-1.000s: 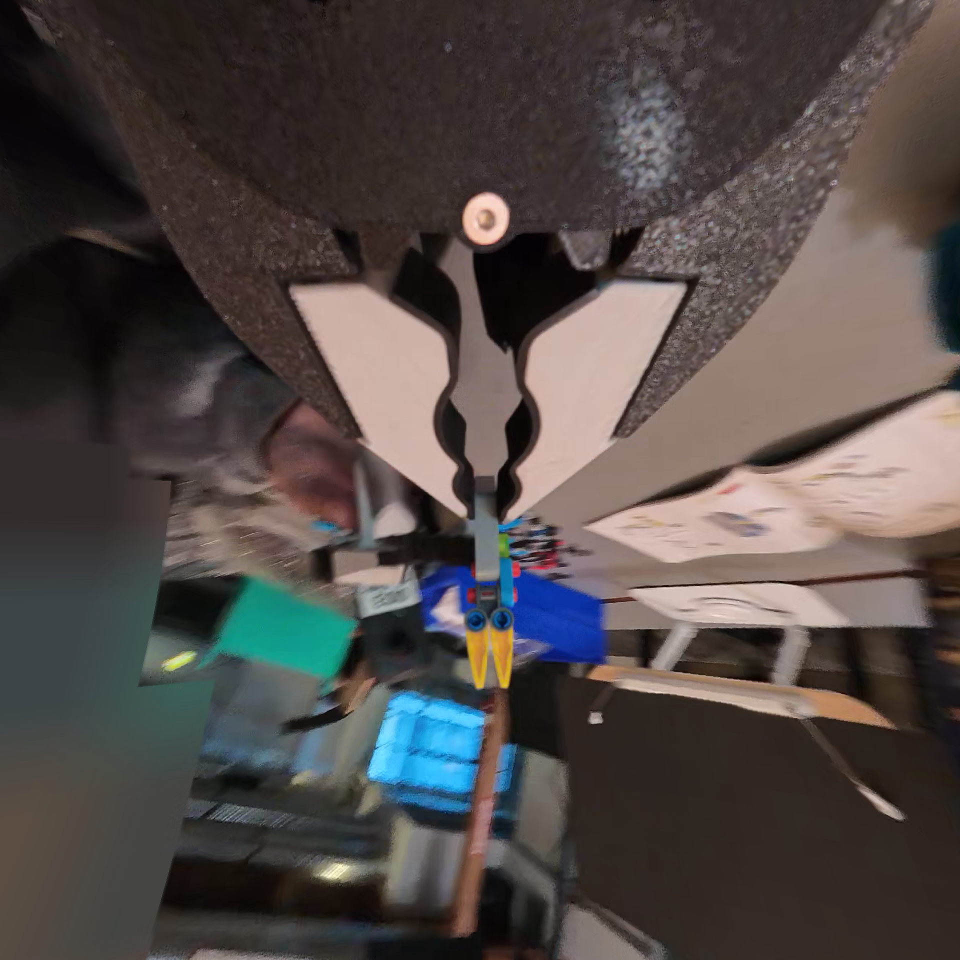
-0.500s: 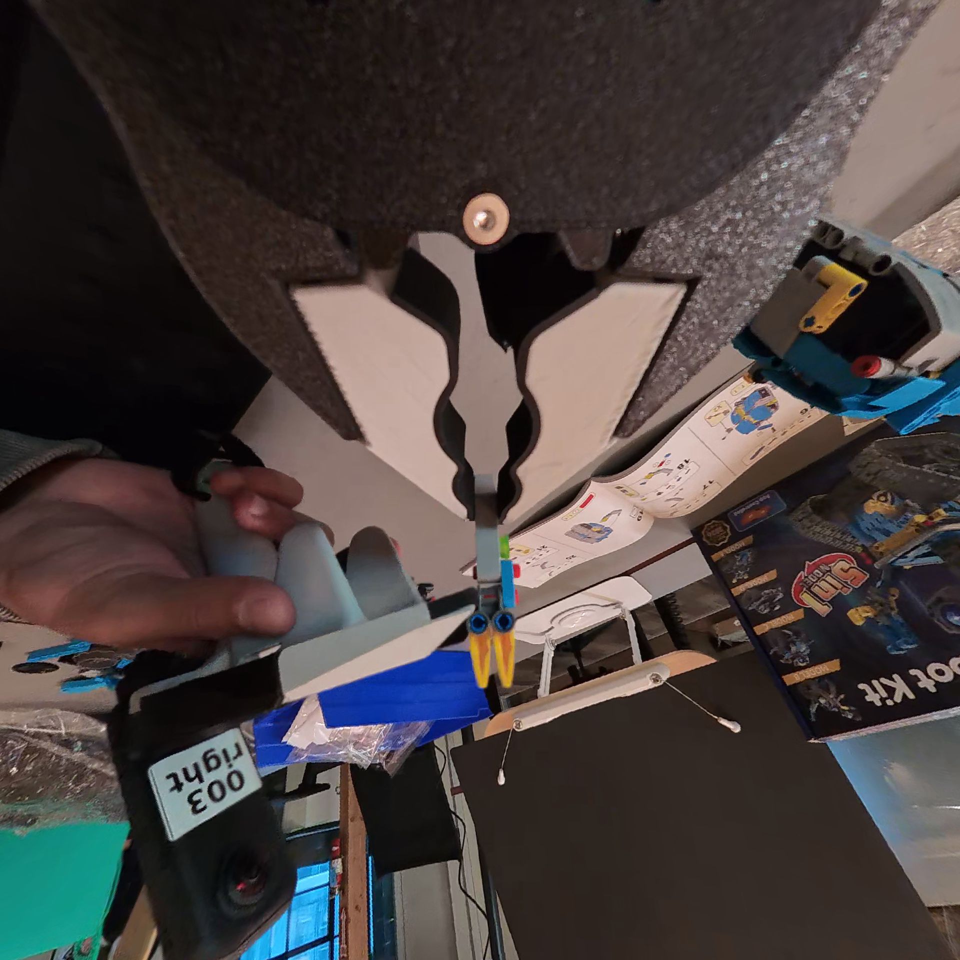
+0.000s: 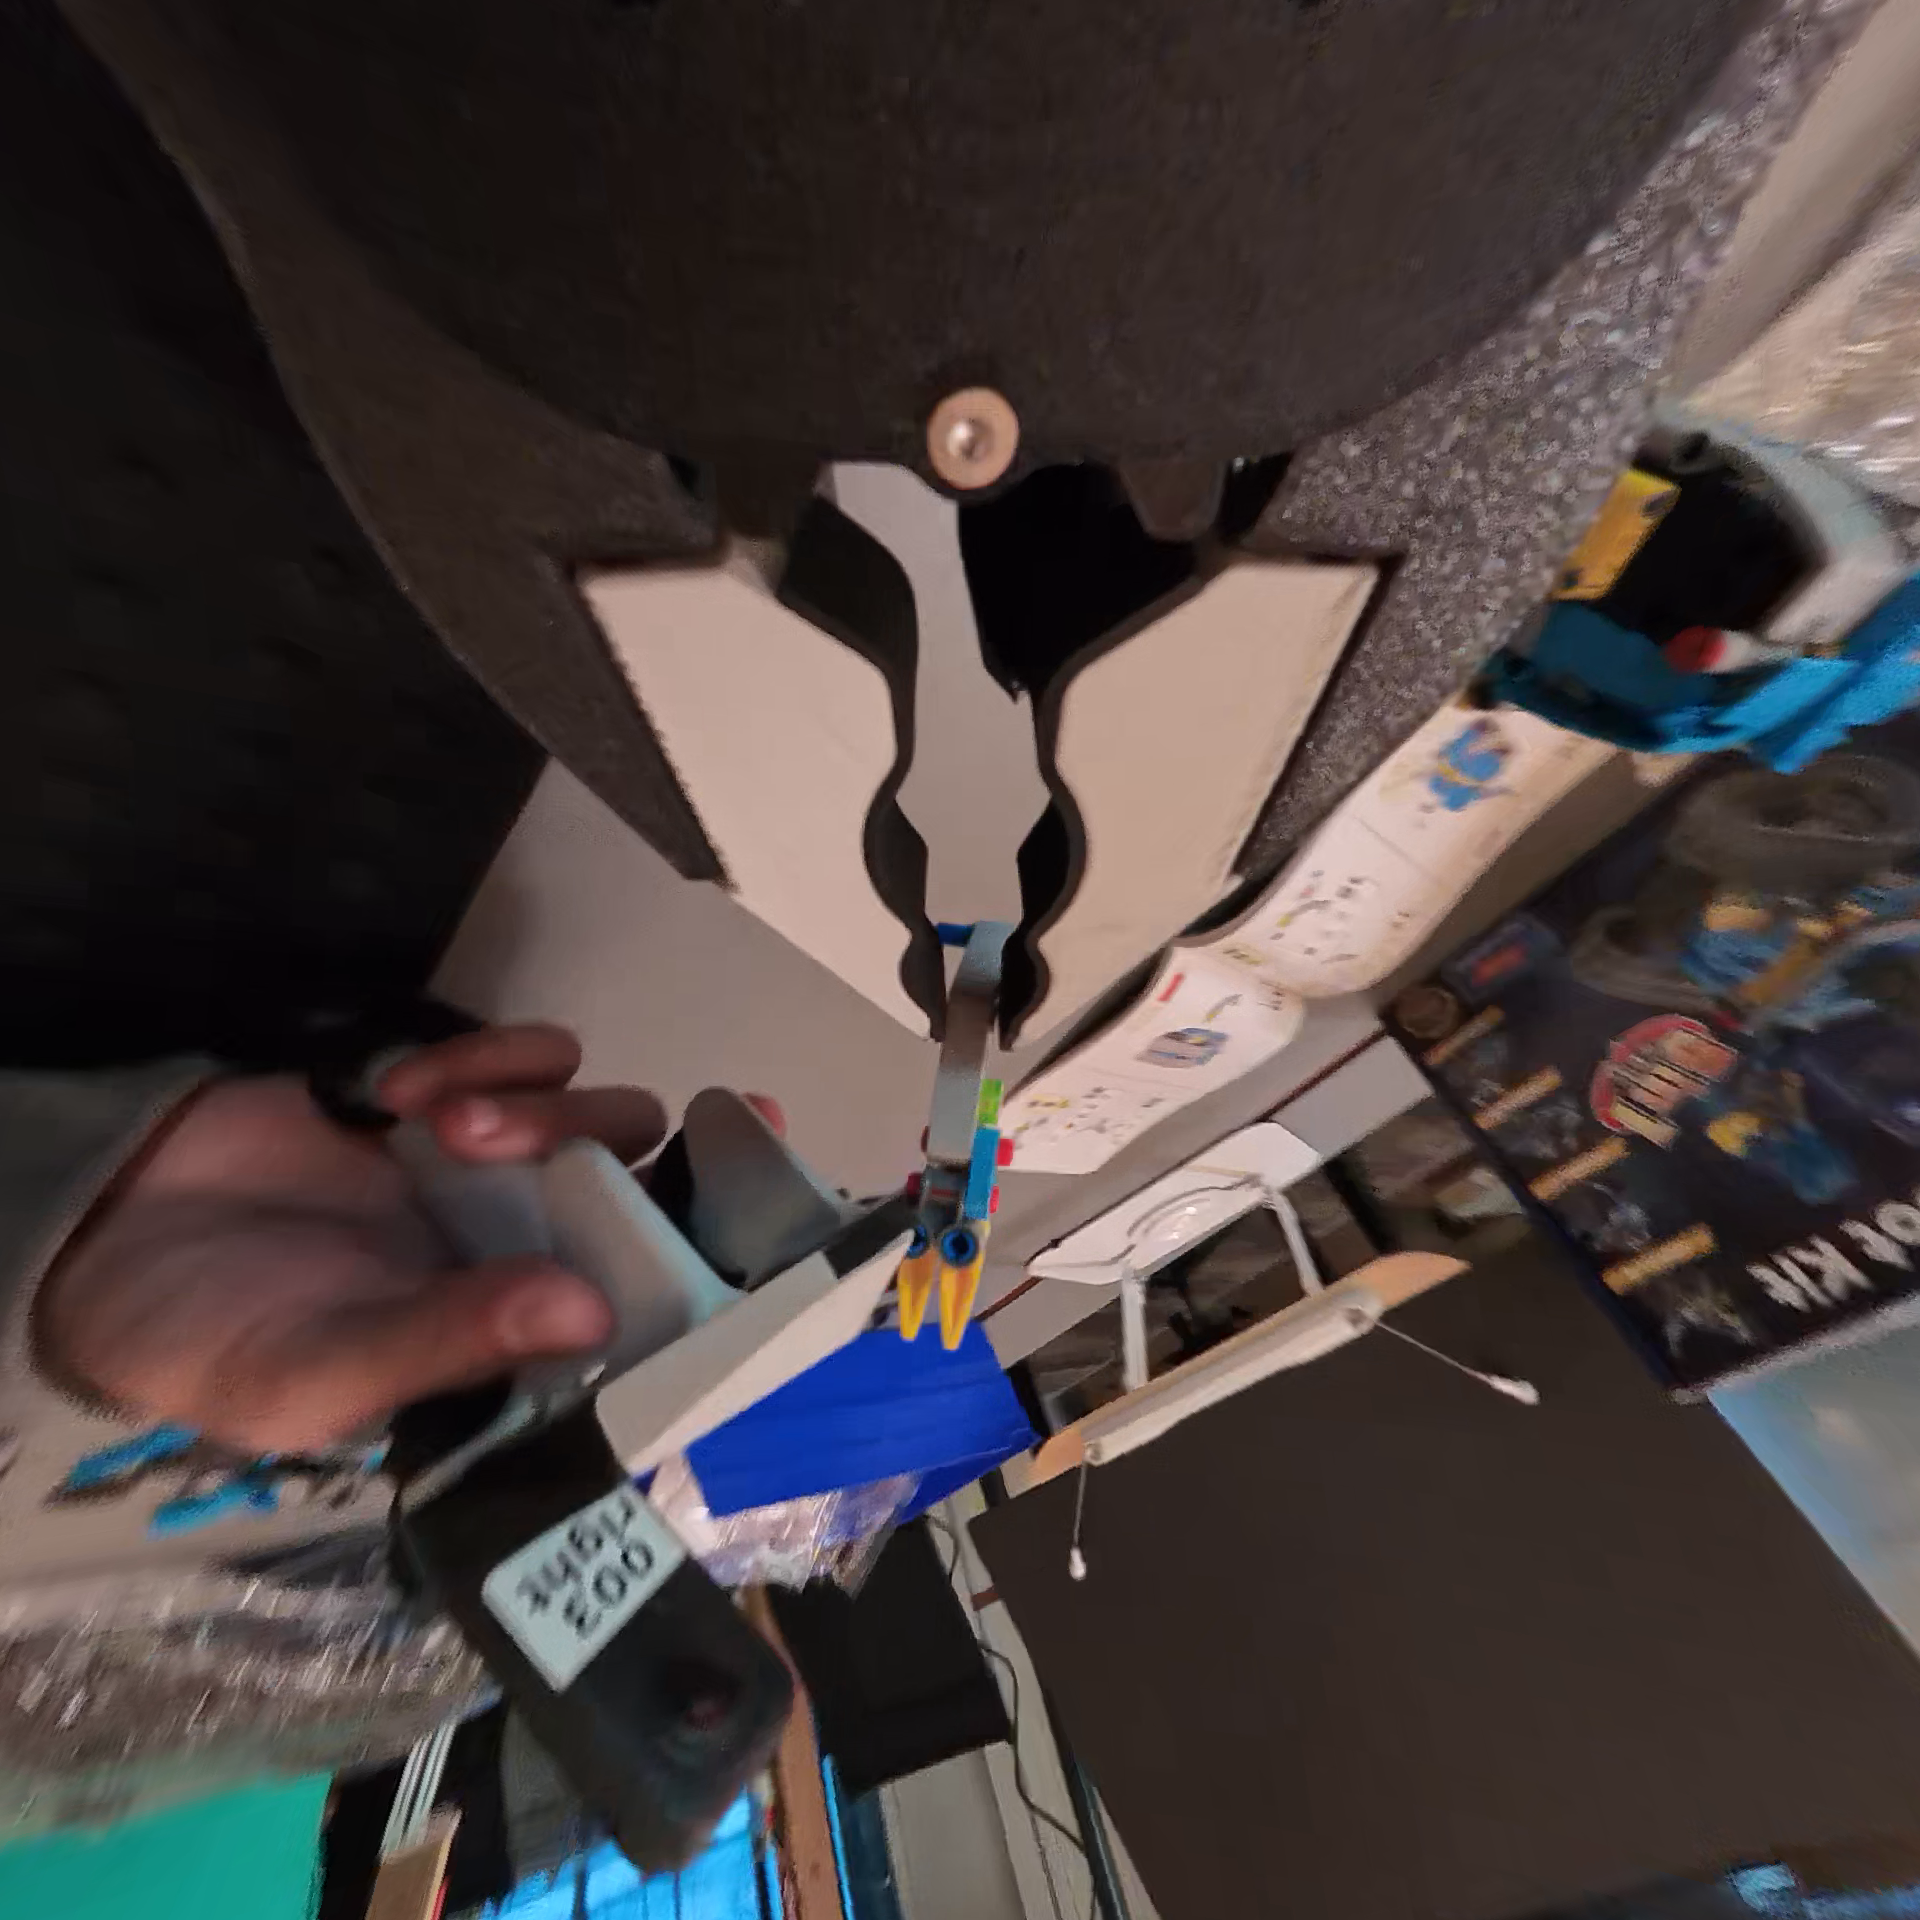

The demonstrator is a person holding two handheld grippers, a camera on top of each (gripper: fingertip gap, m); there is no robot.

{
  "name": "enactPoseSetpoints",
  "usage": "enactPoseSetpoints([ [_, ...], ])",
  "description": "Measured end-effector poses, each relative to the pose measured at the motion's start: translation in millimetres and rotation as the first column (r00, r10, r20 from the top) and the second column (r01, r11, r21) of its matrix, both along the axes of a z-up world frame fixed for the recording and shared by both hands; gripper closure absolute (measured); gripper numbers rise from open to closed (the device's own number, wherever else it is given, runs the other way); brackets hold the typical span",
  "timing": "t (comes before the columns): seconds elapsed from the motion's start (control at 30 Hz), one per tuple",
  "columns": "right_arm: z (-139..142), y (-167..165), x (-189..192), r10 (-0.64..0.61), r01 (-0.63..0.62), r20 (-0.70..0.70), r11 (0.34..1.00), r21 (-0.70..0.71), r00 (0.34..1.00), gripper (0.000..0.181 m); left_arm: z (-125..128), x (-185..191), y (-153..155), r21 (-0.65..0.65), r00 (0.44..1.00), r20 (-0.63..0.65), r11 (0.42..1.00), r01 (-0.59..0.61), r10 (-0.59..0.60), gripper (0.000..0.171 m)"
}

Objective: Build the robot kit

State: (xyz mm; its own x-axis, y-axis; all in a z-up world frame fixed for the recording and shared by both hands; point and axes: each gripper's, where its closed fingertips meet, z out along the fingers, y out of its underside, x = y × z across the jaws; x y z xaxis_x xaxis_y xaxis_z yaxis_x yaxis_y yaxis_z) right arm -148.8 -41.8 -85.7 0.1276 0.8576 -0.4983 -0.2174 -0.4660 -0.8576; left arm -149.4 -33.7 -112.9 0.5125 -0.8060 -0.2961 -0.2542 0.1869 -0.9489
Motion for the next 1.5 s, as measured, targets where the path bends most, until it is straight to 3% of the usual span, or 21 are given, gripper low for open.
enactPoseSetpoints([
  [0.13,-8.0,-6.2,1.0,0.057,-0.057,0.053,0.998,-0.002,0.997,0.164,-7.5,1.8,-5.8,0.171,0.989,-0.150,0.985,0.024,0.002,0.165],
  [0.2,-16.7,-10.4,6.4,0.074,-0.092,0.200,0.993,0.079,0.977,0.156,-16.9,1.1,-10.0,0.208,0.972,-0.232,0.974,0.094,-0.044,0.165],
  [0.3,-26.4,-15.9,21.7,-0.070,-0.163,0.553,0.918,0.361,0.830,0.135,-46.3,-6.5,-4.8,0.204,0.917,-0.394,0.967,0.149,-0.058,0.165],
  [0.37,-36.3,-25.1,17.3,-0.121,-0.296,0.707,0.849,0.437,0.696,0.127,-54.8,-6.3,-9.4,0.209,0.894,-0.436,0.954,0.214,-0.104,0.165],
  [0.43,-57.2,-26.2,9.5,-0.184,-0.412,0.794,0.775,0.480,0.579,0.127,-60.0,-5.5,-11.6,0.194,0.879,-0.457,0.950,0.244,-0.132,0.165],
  [0.5,-74.0,-26.0,1.8,-0.214,-0.475,0.812,0.719,0.507,0.543,0.136,-65.0,-3.3,-16.4,0.170,0.866,-0.471,0.946,0.275,-0.167,0.165],
  [0.67,-80.2,-26.4,-7.3,-0.224,-0.498,0.756,0.632,0.593,0.615,0.162,-70.5,-1.2,-26.7,0.095,0.852,-0.460,0.940,0.327,-0.250,0.165],
  [0.77,-85.1,-29.1,-6.1,-0.162,-0.504,0.761,0.660,0.556,0.628,0.160,-72.8,-0.4,-31.1,0.062,0.843,-0.451,0.932,0.357,-0.293,0.165],
  [0.97,-84.2,-31.4,-4.0,-0.155,-0.504,0.725,0.621,0.600,0.671,0.161,-74.0,1.1,-34.0,0.015,0.838,-0.427,0.924,0.383,-0.340,0.165],
  [1.2,-83.9,-33.7,-4.4,-0.117,-0.502,0.708,0.627,0.596,0.696,0.162,-74.5,1.0,-36.9,-0.025,0.832,-0.402,0.913,0.407,-0.382,0.165],
  [1.37,-80.9,-34.1,-5.4,-0.064,-0.488,0.699,0.670,0.559,0.713,0.163,-71.8,-0.2,-37.0,-0.048,0.836,-0.376,0.910,0.412,-0.399,0.165],
  [1.5,-77.3,-35.7,-6.5,-0.062,-0.480,0.682,0.664,0.573,0.729,0.165,-67.7,-1.5,-38.2,-0.048,0.843,-0.355,0.909,0.415,-0.403,0.165],
])
